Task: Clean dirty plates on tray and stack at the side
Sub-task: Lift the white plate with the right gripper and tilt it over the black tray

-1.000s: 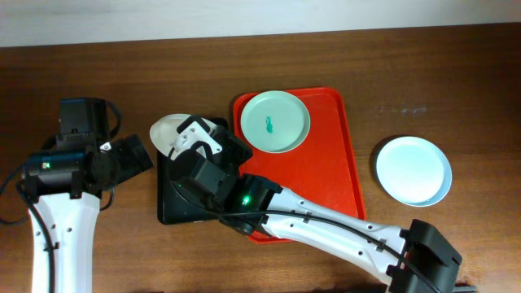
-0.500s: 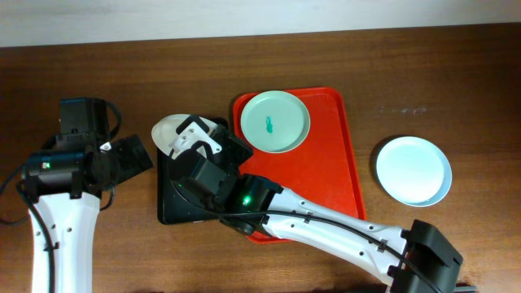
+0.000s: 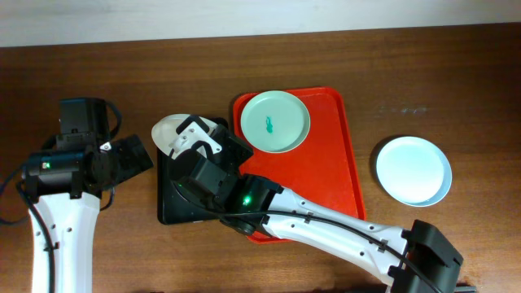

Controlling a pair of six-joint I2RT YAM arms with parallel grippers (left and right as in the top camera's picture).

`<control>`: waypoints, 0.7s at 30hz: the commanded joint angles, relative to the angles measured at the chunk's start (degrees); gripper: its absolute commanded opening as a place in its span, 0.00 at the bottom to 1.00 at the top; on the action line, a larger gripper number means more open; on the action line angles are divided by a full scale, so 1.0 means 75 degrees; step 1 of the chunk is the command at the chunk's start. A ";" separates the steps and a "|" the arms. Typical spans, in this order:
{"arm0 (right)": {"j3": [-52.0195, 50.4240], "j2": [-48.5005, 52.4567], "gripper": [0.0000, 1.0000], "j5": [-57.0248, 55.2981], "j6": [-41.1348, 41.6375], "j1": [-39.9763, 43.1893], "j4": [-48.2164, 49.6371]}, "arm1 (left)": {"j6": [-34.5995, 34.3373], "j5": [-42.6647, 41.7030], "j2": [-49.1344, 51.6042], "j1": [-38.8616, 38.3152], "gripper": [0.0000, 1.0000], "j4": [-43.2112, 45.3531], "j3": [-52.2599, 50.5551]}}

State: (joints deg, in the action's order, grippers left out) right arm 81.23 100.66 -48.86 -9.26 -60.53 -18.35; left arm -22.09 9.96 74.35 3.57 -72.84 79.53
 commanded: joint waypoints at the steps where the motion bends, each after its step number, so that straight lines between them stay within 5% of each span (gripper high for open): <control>1: 0.0195 -0.0335 0.04 -0.0236 0.0003 0.0023 0.0058 | -0.0017 0.0108 -0.0073 0.0047 0.99 0.0012 0.0090; 16: 0.0192 -0.0332 0.04 -0.0119 0.0119 0.0026 -0.0023 | -0.0017 0.0108 -0.0073 0.0047 0.99 0.0012 0.0090; 21: 0.0175 -0.0149 0.04 0.0446 0.2171 0.0501 -0.1005 | -0.0017 0.0111 -0.0073 0.0047 0.99 0.0009 0.0090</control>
State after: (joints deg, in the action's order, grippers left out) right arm 81.45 100.66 -47.46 -4.27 -59.90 -23.27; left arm -22.09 9.96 74.35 3.57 -72.84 79.53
